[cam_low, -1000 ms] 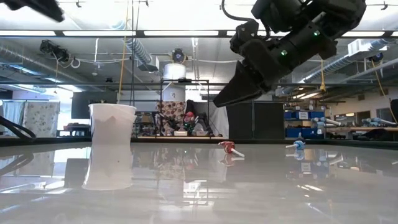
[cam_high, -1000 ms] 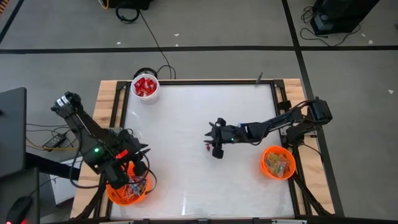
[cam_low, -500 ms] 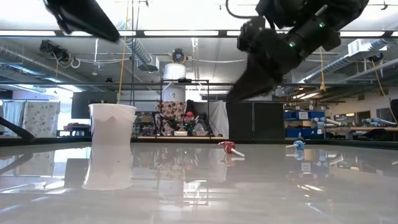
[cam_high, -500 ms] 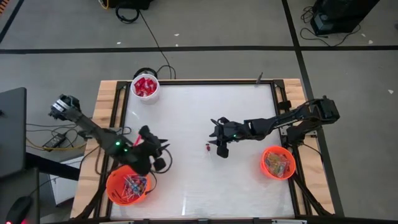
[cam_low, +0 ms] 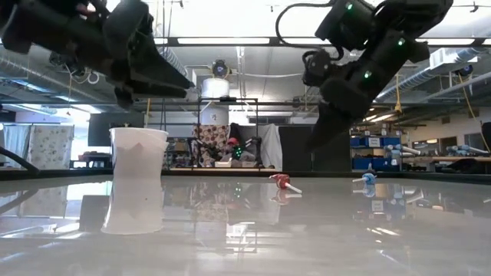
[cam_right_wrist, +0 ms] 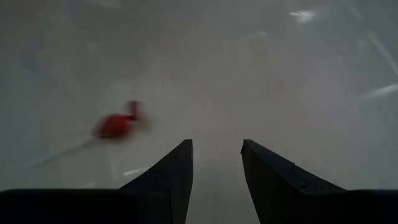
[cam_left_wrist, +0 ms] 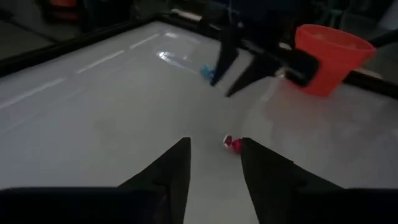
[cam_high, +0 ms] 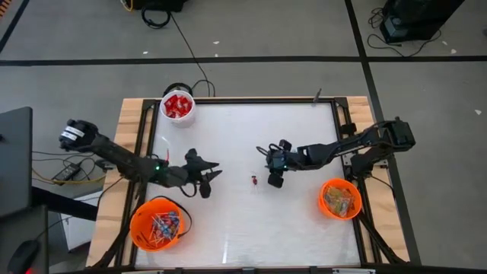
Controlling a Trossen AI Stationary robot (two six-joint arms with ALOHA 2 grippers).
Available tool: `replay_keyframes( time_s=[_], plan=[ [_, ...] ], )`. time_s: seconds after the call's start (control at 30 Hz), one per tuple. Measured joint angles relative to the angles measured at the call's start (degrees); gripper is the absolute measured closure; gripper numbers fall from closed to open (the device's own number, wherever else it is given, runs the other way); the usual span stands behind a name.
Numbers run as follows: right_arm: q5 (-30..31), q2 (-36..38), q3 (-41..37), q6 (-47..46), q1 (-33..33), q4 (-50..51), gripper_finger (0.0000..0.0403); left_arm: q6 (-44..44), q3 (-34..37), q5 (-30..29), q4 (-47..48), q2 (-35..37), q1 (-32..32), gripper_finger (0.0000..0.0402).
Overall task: Sort candy by brand, put in halloween buckets
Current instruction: Put the blue sucker into the left orange bucket
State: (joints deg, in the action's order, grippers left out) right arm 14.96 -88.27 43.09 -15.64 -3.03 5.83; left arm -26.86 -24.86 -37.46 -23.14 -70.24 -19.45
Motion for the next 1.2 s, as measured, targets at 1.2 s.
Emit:
replay_keyframes(
  time_s=[1.2],
  plan=[
    [-2.2, -2.9, 0.2, 37.3, 15.5, 28.0, 0.0194, 8.5, -8.7, 11.7, -16.9, -31.7, 7.9, 0.0213]
  ],
)
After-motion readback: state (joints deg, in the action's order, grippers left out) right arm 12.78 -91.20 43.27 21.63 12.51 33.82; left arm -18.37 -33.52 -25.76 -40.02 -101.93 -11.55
